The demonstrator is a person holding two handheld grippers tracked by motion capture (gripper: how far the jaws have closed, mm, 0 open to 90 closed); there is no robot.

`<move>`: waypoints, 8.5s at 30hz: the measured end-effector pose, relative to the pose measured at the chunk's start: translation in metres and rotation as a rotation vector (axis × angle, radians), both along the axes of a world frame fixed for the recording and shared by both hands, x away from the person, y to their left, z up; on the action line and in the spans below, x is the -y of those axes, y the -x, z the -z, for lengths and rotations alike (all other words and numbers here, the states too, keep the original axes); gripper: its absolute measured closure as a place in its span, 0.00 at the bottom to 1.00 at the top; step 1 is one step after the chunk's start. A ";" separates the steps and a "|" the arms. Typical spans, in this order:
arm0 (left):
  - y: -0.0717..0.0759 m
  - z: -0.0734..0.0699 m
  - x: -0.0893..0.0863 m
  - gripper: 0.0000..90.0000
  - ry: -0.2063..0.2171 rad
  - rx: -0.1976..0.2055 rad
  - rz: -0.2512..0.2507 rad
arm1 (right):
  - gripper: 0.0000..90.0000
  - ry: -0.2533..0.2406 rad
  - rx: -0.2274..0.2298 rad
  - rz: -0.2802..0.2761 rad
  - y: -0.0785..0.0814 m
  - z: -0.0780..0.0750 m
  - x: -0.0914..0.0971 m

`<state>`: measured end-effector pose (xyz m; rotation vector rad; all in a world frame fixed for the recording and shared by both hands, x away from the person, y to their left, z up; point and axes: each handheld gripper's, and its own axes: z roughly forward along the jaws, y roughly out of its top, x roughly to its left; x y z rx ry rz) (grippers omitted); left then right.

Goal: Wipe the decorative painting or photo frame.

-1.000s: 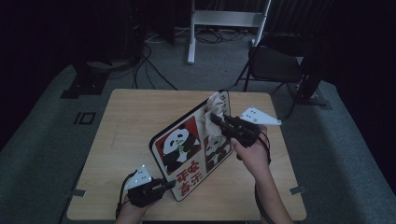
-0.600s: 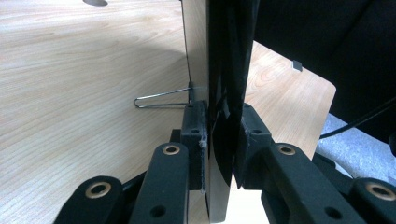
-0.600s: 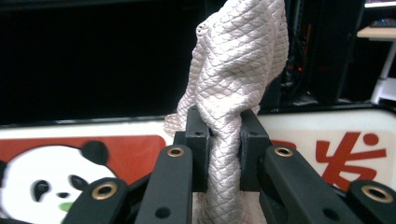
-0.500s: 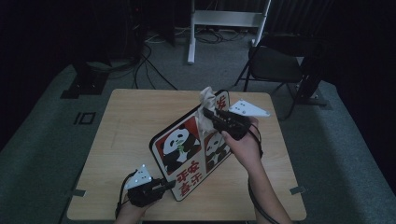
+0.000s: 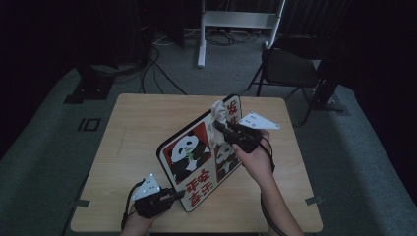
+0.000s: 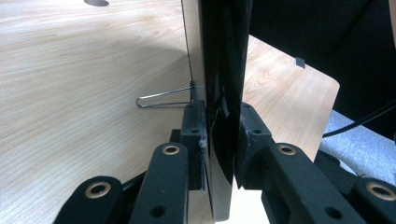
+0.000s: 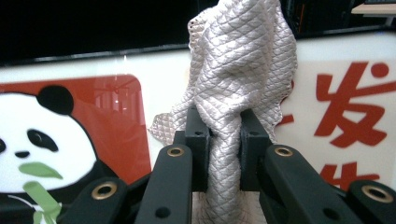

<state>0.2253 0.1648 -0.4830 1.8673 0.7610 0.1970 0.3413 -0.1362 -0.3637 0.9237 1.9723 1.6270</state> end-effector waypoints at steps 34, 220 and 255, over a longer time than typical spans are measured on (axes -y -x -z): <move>0.000 0.000 0.002 0.86 0.001 -0.005 -0.001 | 0.87 0.054 -0.143 0.037 0.010 0.071 0.021; 0.001 0.001 0.004 0.85 -0.001 -0.002 0.003 | 0.87 0.272 -0.357 0.023 0.051 0.178 0.022; 0.001 0.002 0.004 0.85 0.006 -0.003 0.001 | 0.88 0.011 0.020 -0.066 0.053 0.003 0.003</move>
